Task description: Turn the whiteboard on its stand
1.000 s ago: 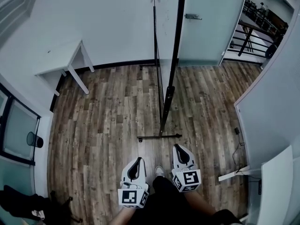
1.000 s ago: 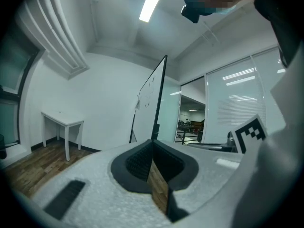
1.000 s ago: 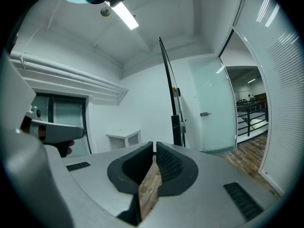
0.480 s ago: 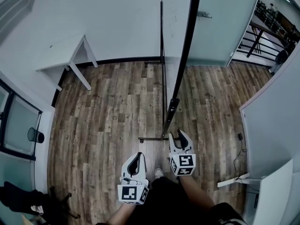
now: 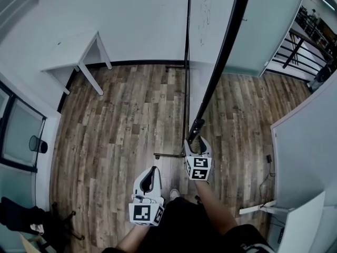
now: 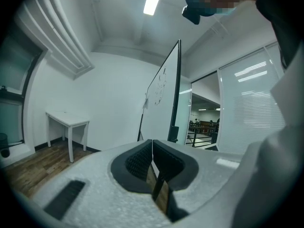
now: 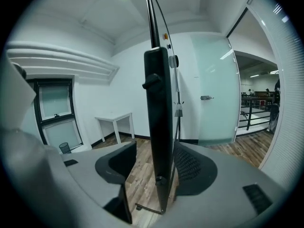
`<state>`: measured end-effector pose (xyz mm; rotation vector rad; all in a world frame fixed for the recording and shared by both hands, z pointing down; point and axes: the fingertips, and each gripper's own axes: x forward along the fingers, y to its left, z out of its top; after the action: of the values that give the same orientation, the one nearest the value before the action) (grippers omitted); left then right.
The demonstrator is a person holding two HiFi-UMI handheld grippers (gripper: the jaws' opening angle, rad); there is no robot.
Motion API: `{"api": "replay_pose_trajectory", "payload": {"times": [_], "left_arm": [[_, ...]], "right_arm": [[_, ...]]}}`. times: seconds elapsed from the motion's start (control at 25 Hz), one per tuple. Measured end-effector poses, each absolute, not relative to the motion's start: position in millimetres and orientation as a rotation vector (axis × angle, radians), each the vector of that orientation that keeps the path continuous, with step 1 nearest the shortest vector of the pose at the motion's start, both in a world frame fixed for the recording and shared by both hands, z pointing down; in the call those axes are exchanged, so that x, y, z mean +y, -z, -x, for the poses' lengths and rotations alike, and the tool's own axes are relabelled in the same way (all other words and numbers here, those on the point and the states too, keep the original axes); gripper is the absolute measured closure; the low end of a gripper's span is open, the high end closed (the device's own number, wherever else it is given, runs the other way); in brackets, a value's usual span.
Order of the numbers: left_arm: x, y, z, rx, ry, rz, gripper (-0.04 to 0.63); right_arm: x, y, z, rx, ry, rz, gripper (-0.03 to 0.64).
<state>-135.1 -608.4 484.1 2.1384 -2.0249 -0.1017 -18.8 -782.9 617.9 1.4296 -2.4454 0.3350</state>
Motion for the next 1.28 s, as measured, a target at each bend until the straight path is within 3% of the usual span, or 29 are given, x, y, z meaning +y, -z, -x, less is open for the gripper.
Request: {"api": "replay_pose_trajectory", "payload": {"times": [0.76, 0.88, 1.28], "left_arm": [[-611, -494, 155, -2.056, 0.087, -2.071, 0.577], [-602, -492, 160, -2.061, 0.117, -2.06, 0.577], [-581, -489, 172, -2.066, 0.112, -2.045, 0.577]], "right_arm": [[-851, -637, 35, -2.371, -0.3, -1.468, 0.39], [-852, -638, 38, -2.355, -0.296, -1.473, 0.449], [-837, -633, 37, -2.343, -0.252, -1.477, 0.457]]}}
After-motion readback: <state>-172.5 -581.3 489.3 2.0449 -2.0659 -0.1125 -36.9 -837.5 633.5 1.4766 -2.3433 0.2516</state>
